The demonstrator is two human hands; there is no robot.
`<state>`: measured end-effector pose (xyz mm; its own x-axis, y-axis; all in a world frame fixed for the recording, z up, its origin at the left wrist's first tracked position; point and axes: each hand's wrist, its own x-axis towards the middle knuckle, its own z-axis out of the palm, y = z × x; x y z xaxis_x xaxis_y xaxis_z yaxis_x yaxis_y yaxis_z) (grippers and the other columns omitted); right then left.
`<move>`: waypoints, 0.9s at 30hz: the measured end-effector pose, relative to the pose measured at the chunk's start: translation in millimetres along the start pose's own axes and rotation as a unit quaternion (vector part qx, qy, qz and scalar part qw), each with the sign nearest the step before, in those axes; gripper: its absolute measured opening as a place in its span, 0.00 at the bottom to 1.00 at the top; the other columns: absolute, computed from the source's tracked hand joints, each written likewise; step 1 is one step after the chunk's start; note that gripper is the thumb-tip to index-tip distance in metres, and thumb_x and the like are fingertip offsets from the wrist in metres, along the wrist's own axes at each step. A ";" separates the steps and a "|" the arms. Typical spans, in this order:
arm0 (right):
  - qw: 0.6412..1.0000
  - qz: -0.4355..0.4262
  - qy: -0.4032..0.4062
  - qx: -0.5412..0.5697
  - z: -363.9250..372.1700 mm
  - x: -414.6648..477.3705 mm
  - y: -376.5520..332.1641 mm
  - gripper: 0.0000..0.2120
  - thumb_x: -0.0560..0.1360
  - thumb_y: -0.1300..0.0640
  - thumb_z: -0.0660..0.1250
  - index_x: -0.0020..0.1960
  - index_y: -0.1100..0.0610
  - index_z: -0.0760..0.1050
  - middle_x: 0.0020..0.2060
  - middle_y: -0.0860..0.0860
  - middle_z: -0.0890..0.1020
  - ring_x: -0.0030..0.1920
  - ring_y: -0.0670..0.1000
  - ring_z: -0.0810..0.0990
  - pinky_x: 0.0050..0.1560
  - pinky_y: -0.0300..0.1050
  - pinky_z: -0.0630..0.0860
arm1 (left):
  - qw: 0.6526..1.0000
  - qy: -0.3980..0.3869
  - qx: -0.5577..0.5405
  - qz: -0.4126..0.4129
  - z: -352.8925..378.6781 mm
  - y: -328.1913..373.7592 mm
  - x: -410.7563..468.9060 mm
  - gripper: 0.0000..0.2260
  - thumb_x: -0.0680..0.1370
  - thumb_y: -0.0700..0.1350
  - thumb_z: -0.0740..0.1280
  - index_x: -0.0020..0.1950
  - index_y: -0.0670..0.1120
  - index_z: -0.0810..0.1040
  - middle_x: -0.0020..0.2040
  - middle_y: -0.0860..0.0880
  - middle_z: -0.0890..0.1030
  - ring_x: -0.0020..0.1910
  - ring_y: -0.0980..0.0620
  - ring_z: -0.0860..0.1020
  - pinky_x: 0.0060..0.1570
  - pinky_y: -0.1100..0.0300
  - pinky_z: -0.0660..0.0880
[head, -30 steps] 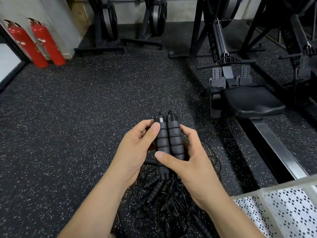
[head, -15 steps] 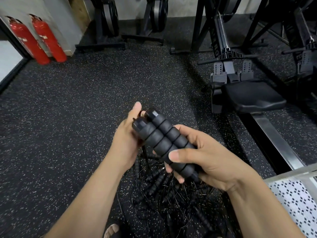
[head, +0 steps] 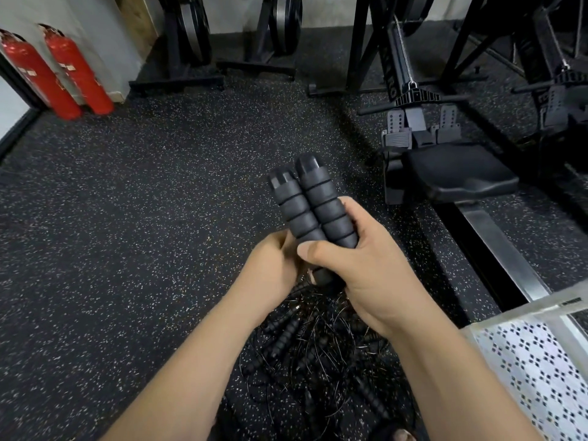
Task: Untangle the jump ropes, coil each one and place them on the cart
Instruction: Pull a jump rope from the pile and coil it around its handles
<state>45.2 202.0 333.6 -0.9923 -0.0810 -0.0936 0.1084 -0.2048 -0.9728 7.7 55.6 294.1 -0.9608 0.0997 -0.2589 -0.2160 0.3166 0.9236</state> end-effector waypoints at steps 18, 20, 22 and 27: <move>0.973 0.081 0.020 -0.214 -55.6 11.6 8.7 0.33 0.72 0.64 0.79 0.69 0.42 0.72 0.53 0.52 0.89 0.45 0.59 0.89 0.44 0.60 0.85 | 0.981 -0.184 0.030 0.055 -53.6 33.9 -14.5 0.18 0.81 0.53 0.73 0.44 0.38 0.79 0.29 0.51 0.64 0.29 0.51 0.58 0.32 0.58 0.57; 0.946 0.091 -0.023 -0.310 -54.2 10.5 11.9 0.29 0.69 0.62 0.79 0.64 0.40 0.75 0.50 0.51 0.88 0.47 0.58 0.88 0.49 0.59 0.85 | 0.980 -0.185 0.006 0.076 -59.2 32.7 -15.0 0.17 0.79 0.50 0.76 0.44 0.38 0.78 0.30 0.49 0.65 0.31 0.50 0.58 0.35 0.54 0.55; 0.909 0.109 -0.078 -0.395 -48.5 9.0 10.6 0.24 0.68 0.61 0.79 0.59 0.43 0.76 0.45 0.49 0.87 0.42 0.51 0.84 0.47 0.55 0.83 | 0.979 -0.182 0.001 0.094 -62.4 33.8 -15.8 0.15 0.79 0.49 0.78 0.44 0.39 0.80 0.30 0.51 0.70 0.29 0.52 0.63 0.35 0.58 0.58; 0.859 0.197 -0.291 -0.372 -26.0 -3.3 -1.6 0.20 0.73 0.67 0.76 0.59 0.51 0.76 0.37 0.53 0.86 0.36 0.47 0.79 0.36 0.38 0.75 | 0.980 -0.160 0.046 0.109 -63.3 33.7 -12.8 0.11 0.74 0.50 0.80 0.42 0.44 0.85 0.33 0.55 0.79 0.32 0.60 0.73 0.37 0.67 0.70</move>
<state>46.7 227.9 330.0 -0.6663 -0.5188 -0.5357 0.1470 0.6130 -0.7763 1.7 5.3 346.4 -0.8753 0.4608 -0.1464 0.0197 0.3365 0.9415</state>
